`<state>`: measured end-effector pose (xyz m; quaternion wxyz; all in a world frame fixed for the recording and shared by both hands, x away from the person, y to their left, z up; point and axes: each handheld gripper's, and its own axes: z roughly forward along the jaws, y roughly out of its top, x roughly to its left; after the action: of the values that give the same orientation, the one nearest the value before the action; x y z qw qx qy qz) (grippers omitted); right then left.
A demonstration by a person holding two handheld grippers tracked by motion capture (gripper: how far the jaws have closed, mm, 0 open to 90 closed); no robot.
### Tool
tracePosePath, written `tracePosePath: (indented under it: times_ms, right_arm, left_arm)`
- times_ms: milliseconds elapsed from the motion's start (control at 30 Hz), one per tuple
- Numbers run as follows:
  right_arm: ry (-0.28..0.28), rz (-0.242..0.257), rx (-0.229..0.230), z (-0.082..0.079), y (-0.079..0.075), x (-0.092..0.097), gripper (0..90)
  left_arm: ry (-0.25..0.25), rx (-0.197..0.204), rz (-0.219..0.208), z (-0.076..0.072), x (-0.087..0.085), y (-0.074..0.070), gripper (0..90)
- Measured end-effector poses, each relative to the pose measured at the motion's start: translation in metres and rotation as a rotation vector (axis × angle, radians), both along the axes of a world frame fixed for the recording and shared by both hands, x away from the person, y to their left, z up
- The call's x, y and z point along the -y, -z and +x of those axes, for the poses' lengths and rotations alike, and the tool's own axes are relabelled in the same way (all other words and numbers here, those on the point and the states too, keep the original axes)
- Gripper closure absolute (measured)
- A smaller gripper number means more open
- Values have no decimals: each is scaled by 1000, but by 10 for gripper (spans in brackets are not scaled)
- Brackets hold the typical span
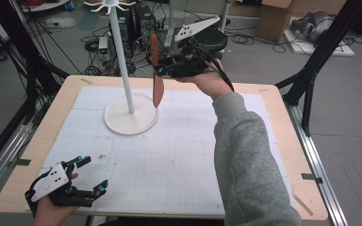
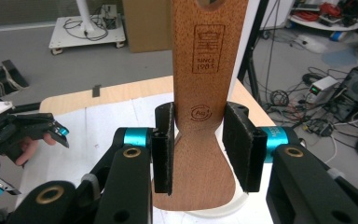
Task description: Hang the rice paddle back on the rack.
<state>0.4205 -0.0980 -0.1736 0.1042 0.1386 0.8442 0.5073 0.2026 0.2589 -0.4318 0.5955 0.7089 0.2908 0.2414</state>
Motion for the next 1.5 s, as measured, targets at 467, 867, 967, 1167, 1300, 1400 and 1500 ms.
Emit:
tracePosePath:
  times_ms: [467,867,967,1167,1300,1400,1500]
  right_arm:
    - [14,-21,-42,26,-11,-19,644]
    - [46,-1,-48,37,-23,-36,644]
    - [58,7,-46,39,-25,-41,644]
    - [73,3,-38,43,-31,-49,644]
    - [90,11,-37,47,-32,-52,644]
    - [100,14,-41,50,-29,-52,644]
    - [92,26,-26,49,-30,-55,644]
  left_arm:
    - [-4,-12,10,-1,-1,1,19]
    - [-5,-17,18,-3,-2,2,19]
    - [-13,-15,14,-3,-4,1,19]
    - [-17,-18,12,-2,-6,1,19]
    - [-16,-18,13,-2,-5,2,19]
    - [-16,-18,13,-2,-6,2,20]
    - [-16,-18,12,-2,-6,2,19]
